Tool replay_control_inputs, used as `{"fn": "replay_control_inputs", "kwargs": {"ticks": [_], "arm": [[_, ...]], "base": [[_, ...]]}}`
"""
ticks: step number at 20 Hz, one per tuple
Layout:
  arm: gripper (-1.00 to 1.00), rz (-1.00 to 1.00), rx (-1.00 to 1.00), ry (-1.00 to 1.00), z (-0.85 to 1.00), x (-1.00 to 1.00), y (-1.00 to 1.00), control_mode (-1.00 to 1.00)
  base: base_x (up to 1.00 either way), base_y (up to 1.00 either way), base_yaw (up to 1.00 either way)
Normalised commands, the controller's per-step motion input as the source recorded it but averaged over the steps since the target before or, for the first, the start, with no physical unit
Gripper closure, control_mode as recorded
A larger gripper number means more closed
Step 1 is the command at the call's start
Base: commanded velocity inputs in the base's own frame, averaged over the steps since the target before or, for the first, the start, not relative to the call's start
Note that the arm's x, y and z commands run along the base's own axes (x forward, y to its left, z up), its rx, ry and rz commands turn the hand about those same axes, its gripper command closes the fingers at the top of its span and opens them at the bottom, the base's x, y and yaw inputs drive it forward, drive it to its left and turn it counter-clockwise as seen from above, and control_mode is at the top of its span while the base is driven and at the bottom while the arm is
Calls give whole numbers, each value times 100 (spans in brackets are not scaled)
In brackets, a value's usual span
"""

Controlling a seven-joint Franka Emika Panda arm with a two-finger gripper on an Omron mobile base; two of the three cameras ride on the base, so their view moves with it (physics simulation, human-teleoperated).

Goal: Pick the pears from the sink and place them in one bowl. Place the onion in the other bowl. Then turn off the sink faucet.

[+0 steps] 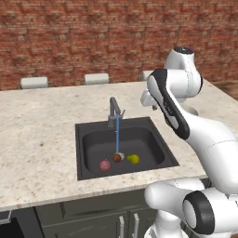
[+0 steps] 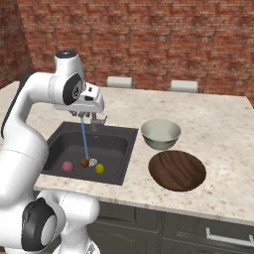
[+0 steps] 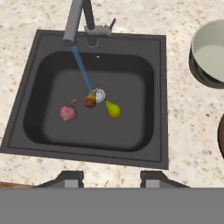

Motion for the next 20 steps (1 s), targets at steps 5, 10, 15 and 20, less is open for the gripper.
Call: {"fn": "replay_control_inputs", "kwargs": {"ticks": [5, 10, 15, 20], "arm": [[-100, -2, 0, -3, -14, -1, 0, -100], [-100, -3, 0, 0, -46, 0, 0, -100], [-100, -1, 0, 0, -32, 0, 14, -100], [-100, 0, 0, 0, -26, 0, 20, -100]], "base": [[0, 0, 0], [0, 0, 0], [0, 0, 0], [0, 0, 0]]}}
